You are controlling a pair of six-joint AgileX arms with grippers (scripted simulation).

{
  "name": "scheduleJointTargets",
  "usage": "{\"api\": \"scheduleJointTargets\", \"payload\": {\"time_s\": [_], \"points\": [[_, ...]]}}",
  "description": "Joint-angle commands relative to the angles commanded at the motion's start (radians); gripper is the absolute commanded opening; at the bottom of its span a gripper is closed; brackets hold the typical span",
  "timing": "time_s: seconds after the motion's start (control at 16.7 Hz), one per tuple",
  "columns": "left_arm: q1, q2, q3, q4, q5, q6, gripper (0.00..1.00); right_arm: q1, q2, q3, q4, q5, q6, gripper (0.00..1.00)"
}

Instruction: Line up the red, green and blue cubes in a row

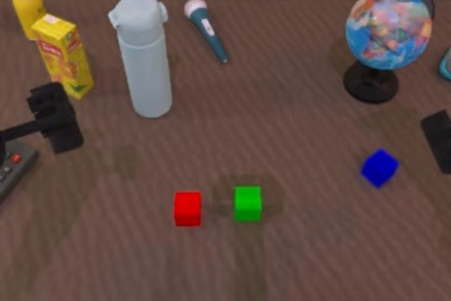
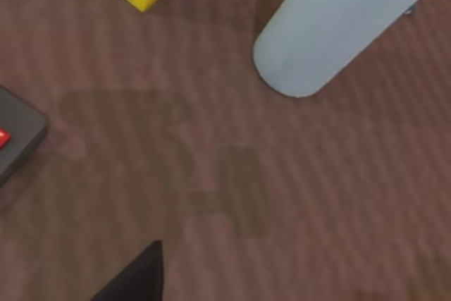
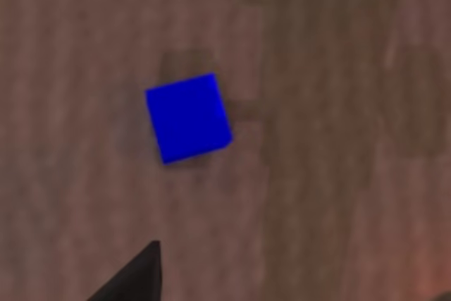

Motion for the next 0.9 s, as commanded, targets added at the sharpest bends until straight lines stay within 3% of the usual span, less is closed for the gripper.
{"api": "scheduleJointTargets", "payload": {"time_s": [0.48, 0.9], "points": [[0.222, -0.656, -0.541, 0.37, 0.017, 0.34, 1.0, 0.085, 0.606, 0.448, -0.311, 0.001, -0.114, 1.0], [0.277, -0.855, -0.672, 0.501, 0.026, 0.468, 1.0, 0.11, 0.778, 0.592, -0.391, -0.002, -0.146, 1.0]]}}
